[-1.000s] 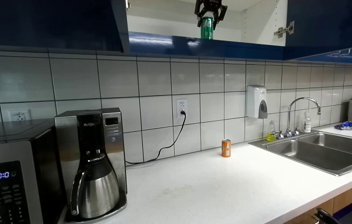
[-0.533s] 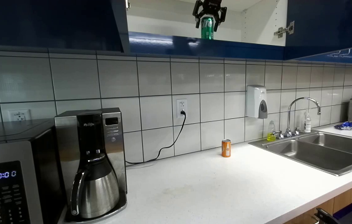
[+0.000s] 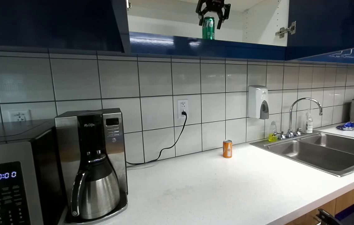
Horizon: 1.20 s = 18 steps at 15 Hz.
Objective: Pick up the can of sprite and place it in the center of the cabinet above
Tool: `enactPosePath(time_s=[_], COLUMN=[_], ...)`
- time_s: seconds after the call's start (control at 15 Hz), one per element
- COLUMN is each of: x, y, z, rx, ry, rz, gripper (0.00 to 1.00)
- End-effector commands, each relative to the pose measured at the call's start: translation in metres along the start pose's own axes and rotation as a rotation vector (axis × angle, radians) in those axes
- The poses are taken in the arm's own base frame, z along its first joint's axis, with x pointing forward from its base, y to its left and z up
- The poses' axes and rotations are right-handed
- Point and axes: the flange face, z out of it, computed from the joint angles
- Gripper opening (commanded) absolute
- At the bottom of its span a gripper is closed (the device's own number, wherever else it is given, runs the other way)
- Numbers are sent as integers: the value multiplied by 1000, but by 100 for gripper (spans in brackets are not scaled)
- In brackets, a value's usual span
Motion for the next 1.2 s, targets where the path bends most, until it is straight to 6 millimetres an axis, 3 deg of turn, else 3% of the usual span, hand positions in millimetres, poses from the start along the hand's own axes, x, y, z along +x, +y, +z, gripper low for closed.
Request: enactPosePath(time_s=[0.0, 0.6, 1.13], x=[-10, -28, -69], y=[7, 15, 27], z=[-11, -28, -42], rx=[-5, -1, 14], ry=[-21, -36, -44], rz=[6, -20, -84], gripper=[100, 100, 100])
